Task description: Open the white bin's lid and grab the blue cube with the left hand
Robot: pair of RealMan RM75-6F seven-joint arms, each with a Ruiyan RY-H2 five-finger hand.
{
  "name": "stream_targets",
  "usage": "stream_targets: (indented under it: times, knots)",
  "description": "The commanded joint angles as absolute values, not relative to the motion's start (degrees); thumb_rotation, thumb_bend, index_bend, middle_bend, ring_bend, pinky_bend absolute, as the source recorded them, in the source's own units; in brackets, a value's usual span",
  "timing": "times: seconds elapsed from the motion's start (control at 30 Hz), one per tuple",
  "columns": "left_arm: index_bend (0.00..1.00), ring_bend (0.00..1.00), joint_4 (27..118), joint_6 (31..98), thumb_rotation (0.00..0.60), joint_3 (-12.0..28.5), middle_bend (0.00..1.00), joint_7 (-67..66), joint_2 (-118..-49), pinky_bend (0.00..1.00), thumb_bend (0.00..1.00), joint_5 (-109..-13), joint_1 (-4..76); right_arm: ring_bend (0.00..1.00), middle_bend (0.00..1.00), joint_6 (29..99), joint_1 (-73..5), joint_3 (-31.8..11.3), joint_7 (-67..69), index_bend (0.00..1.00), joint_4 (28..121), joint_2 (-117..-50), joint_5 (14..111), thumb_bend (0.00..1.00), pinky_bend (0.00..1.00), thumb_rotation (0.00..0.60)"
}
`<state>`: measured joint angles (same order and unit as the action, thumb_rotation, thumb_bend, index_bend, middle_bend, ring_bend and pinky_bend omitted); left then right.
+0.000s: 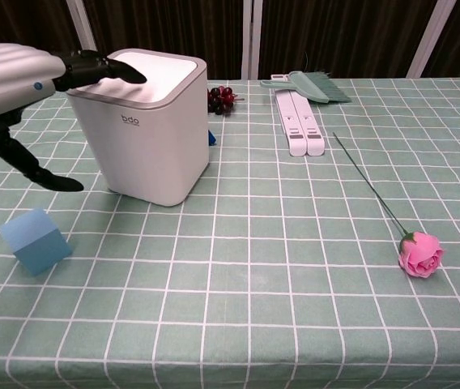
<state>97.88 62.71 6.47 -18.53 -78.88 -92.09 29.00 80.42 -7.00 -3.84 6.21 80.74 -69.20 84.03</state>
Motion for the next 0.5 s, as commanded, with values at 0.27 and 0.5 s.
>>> stream_targets:
  times: [0.27,0.5]
  knots:
    - [0.09,0.03,98.32,60.93,0.6,5.29,0.23,-20.05,-78.67,0.13,0.06,-88.94,30.15,0.0,0.0,80.16,-7.06,-3.77,6.52,0.0,80.11,-69.56,84.07,0.27,0.0,0.6]
    - [0.09,0.02,101.15,70.81,0.6,7.27,0.15,-19.37,-75.93,0.13,0.06,-92.29,27.79,0.0,0.0,80.54,-7.04,-3.93,6.21,0.0,80.45,-69.43,84.19,0.27,0.0,0.6]
